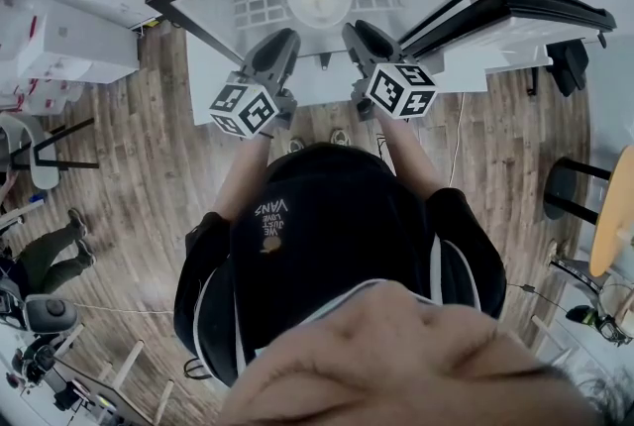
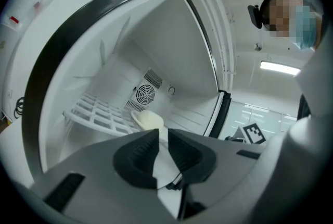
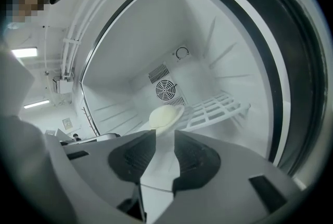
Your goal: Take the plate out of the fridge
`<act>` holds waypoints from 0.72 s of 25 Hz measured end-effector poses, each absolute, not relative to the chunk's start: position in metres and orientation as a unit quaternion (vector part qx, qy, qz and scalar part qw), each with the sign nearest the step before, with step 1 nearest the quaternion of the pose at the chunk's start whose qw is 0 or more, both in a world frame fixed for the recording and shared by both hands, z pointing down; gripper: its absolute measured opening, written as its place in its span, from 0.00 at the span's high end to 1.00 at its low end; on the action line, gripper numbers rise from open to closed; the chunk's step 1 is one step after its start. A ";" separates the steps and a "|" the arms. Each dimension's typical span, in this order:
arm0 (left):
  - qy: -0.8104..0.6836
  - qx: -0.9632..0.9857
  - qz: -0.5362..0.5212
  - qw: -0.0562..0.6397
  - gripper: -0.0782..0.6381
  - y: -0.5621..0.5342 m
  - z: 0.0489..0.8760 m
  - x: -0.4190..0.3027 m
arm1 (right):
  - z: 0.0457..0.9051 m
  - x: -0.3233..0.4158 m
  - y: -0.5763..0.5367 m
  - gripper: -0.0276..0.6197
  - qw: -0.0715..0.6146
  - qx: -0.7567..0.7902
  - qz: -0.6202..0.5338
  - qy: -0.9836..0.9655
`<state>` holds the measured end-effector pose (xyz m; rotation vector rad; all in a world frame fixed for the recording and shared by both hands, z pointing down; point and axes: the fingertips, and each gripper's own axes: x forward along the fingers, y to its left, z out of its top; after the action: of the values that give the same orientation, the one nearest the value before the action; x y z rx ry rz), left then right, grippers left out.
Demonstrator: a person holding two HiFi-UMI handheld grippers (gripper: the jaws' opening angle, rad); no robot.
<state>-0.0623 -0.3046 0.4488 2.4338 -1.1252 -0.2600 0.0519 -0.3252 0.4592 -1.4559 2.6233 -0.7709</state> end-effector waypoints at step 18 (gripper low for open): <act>-0.371 0.811 -0.207 0.402 0.67 -0.319 0.455 -0.061 | 0.458 0.039 -0.333 0.72 0.141 -0.396 -0.395 0.817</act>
<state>-0.0613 -0.3190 0.4552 2.0495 -0.9375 -0.5229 0.0393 -0.3327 0.4585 -1.1443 2.3583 -1.1415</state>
